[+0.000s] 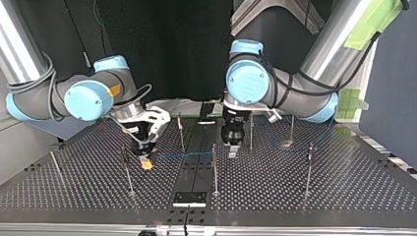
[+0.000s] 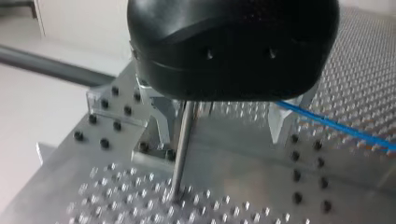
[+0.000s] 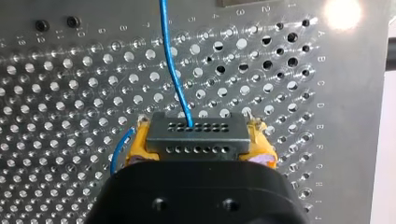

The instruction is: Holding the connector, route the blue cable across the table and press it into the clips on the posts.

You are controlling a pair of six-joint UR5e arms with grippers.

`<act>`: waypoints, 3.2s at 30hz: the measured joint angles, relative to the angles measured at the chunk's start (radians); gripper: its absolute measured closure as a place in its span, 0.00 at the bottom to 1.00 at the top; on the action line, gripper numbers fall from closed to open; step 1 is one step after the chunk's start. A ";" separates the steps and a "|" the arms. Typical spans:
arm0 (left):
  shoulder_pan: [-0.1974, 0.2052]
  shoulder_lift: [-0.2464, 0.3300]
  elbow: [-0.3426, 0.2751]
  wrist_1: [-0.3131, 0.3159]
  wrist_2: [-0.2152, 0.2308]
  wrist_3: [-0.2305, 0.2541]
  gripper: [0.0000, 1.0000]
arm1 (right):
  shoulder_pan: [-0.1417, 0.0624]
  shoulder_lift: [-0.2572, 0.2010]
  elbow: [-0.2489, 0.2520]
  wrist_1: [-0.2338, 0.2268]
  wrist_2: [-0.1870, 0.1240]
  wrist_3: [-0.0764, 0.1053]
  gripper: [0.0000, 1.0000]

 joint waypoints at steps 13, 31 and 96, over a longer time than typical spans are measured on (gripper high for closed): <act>-0.059 0.085 -0.088 0.013 0.000 -0.001 0.00 | -0.007 0.000 0.000 0.000 -0.001 -0.001 1.00; -0.193 0.077 -0.025 0.061 -0.085 0.035 0.00 | -0.014 -0.005 0.000 0.000 -0.005 0.001 1.00; -0.191 -0.249 0.325 -0.001 -0.259 0.067 1.00 | -0.014 -0.006 0.000 0.003 -0.017 0.006 1.00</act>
